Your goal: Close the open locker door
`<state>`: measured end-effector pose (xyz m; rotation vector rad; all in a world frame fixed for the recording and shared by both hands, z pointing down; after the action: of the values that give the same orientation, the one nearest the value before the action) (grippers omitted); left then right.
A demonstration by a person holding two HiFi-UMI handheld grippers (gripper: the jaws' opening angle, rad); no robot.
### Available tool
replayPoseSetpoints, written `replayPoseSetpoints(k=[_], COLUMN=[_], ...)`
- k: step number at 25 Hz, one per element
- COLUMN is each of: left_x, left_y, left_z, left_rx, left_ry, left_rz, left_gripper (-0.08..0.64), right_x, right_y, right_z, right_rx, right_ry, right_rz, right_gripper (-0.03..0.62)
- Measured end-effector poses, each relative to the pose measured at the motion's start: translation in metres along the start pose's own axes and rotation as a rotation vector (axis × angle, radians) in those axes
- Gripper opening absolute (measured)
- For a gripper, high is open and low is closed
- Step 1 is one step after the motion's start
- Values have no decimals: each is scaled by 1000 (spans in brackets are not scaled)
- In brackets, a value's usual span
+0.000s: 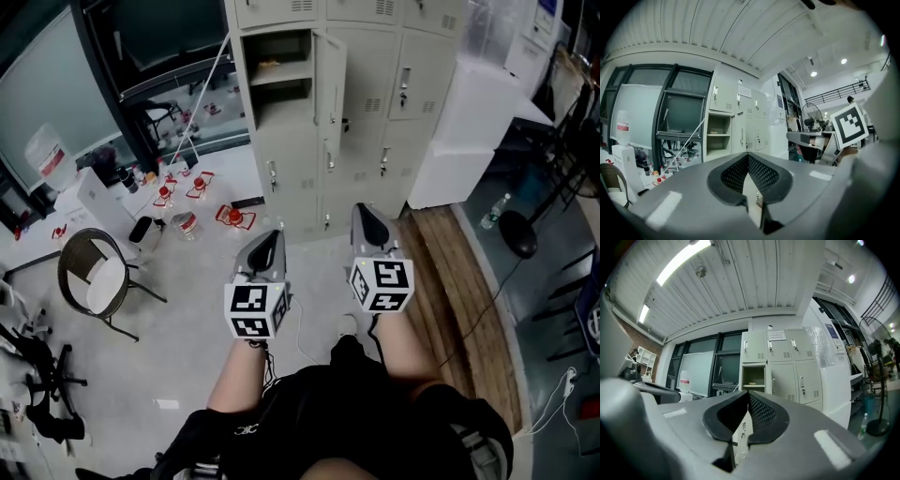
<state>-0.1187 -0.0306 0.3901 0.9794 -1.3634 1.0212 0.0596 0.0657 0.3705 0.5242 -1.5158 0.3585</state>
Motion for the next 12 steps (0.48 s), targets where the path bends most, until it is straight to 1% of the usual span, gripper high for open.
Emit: replayPoseSetpoints(k=[5,12], left_x=[1,-3], left_y=[-43,-125], left_z=[25,58], left_rx=[-16,-29], left_ry=[0,-15], left_rz=[15,30], left_gripper=[0,0], right_x=[11,17], right_y=[-53,-135], right_z=[-11,-40], right_rx=[-9,-24], right_ry=[-10,-20], right_rz=[17,11], right_gripper=[12,12])
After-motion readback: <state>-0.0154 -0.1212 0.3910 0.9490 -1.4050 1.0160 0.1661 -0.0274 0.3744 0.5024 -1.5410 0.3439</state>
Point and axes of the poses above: the fingertips, and each gripper's own axes: y backward along the fingers, z to its left, x out of its underside, the point moved 6 cm from there along y, backward along the fingers, and after that the axes turned 14 degrees about x, right-handed, at the moved point
